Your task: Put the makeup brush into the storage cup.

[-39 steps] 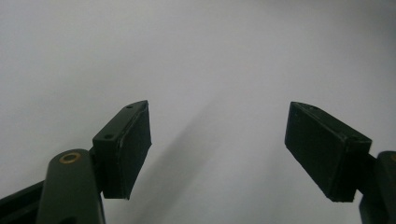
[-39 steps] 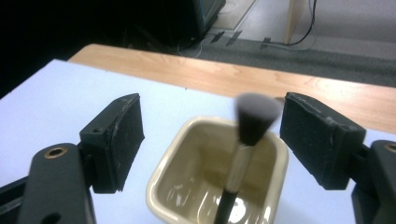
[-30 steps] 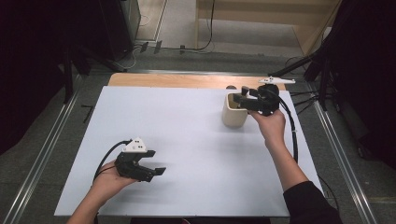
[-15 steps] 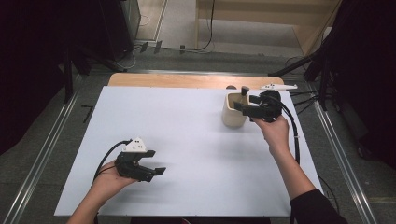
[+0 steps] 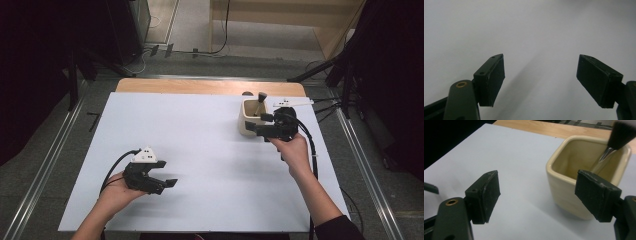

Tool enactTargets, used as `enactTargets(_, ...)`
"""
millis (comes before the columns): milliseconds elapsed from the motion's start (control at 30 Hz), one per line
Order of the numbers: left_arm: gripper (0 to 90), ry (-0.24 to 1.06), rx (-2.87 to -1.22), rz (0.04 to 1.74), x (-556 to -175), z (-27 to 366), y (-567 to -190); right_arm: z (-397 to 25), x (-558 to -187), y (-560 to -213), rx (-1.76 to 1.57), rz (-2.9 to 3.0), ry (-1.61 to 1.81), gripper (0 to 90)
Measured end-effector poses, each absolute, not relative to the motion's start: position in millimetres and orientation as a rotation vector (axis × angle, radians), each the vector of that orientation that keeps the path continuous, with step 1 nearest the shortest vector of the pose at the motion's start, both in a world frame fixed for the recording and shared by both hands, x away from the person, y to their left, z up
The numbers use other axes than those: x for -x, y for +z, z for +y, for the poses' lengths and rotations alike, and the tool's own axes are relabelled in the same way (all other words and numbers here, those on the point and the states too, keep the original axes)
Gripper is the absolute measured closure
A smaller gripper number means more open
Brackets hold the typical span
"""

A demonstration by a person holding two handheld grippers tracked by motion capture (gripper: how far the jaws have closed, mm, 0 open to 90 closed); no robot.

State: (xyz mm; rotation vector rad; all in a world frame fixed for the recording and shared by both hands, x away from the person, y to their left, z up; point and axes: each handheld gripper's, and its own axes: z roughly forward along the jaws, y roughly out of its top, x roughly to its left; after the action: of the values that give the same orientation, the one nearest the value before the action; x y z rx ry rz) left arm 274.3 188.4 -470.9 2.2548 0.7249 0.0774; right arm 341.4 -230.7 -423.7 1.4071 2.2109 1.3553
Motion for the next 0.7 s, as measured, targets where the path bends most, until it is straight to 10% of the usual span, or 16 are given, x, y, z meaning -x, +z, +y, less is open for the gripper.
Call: enactTargets(700, 23.4, 0.074, -2.253, 0.721, -275, 189, -471, -204, -322, -445, -1.225, 2.354, 1.395, 22.4)
